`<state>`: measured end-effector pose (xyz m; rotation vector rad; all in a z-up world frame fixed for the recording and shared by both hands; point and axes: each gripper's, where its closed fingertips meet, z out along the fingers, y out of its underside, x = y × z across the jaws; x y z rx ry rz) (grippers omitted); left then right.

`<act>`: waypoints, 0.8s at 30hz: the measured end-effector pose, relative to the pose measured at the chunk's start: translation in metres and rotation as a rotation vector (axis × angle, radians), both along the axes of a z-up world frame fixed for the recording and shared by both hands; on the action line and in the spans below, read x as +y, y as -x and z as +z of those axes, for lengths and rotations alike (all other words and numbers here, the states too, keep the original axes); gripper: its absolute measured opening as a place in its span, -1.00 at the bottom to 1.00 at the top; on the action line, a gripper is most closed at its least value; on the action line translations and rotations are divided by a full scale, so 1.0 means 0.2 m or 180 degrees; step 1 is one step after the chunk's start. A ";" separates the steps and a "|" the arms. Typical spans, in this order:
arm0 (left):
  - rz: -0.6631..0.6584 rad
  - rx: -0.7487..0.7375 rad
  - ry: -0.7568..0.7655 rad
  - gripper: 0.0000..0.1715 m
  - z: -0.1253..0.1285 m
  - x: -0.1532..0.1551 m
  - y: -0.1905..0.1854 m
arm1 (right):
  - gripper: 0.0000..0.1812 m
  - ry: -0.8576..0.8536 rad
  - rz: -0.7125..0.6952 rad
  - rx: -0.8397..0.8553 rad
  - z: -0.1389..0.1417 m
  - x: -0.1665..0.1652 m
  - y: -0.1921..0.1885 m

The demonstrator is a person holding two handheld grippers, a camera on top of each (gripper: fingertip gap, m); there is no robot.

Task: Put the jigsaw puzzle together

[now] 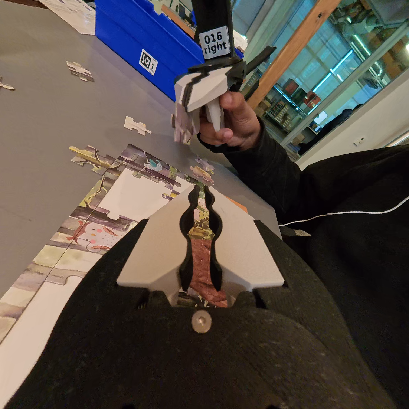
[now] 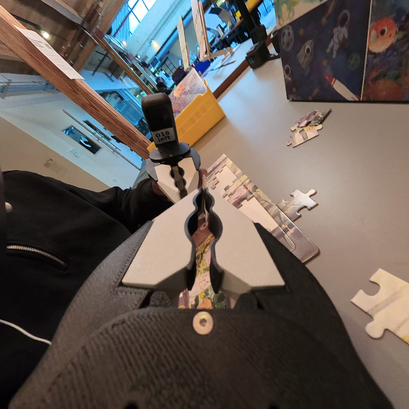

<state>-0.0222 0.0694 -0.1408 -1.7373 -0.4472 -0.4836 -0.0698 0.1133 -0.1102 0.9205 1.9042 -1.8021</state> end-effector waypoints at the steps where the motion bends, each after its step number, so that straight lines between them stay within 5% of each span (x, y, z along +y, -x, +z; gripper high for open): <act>1: 0.0001 -0.0001 -0.0001 -0.97 0.00 0.00 0.00 | -1.00 -0.0027 0.0002 -0.0015 -0.01 0.00 0.00; 16: 0.0032 0.0063 0.0039 -0.97 0.00 0.00 0.01 | -1.00 -0.0434 0.0029 -0.0375 -0.15 0.08 0.00; 24: 0.0249 0.0110 -0.0087 -0.97 0.05 -0.05 0.07 | -1.00 -0.0906 -0.0931 -0.0231 -0.19 0.49 0.16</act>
